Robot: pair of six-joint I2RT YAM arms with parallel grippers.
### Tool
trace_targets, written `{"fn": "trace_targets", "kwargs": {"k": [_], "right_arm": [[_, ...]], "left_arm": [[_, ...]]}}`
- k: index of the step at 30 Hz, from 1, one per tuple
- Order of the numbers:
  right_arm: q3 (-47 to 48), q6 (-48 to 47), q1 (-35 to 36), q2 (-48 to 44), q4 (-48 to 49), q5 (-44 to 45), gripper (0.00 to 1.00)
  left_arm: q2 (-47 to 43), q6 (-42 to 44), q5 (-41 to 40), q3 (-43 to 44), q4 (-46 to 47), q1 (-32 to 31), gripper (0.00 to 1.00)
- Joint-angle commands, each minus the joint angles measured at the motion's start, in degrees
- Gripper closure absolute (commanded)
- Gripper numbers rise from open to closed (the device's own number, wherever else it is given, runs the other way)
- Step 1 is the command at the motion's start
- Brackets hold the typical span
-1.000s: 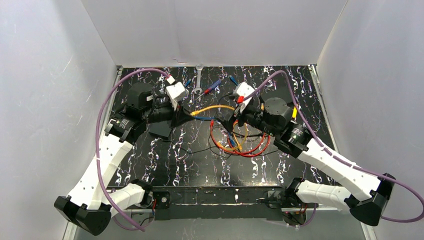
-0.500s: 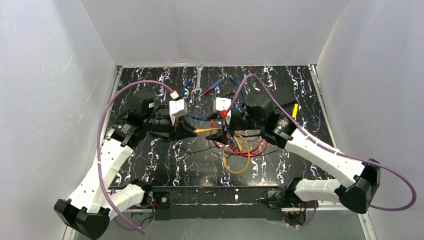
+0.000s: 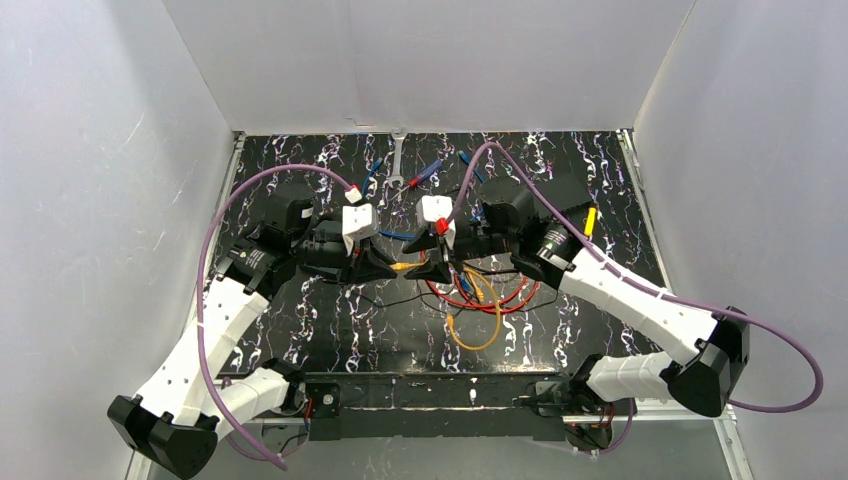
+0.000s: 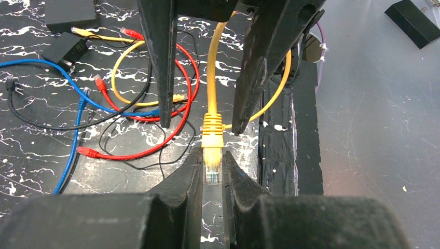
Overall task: Insert the plug into the switch port
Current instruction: Pick up the connector from the center of the board.
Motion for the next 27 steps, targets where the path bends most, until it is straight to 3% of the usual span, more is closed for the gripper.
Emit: {"fn": "trace_targets", "kwargs": {"k": [1,14,17,19,23,27], "right_arm": [[3.09,0.47,-0.07,0.77,0.55,-2.42,0.47],[3.77,1.29,-0.07,2.29,0.09,-3.71,0.78],[3.46,0.97,-0.07,2.38,-0.31,-3.17,0.97],[2.86,0.94,-0.07,2.24,-0.2,-2.45,0.99],[0.26,1.1,-0.07,1.42,1.66,-0.46,0.99],[-3.78,1.85,-0.07,0.01,5.2,3.22,0.99]], "left_arm": [[-0.44,0.5,1.04,-0.32,0.28,-0.41,1.0],[0.12,0.66,0.18,-0.68,0.21,-0.63,1.0],[0.04,0.75,-0.78,-0.67,0.21,-0.59,1.0],[-0.04,0.37,-2.3,-0.92,0.42,-0.59,1.0],[-0.3,-1.28,-6.94,-1.41,1.75,-0.61,0.8],[-0.09,-3.38,-12.74,-1.59,3.35,-0.6,0.48]]}}
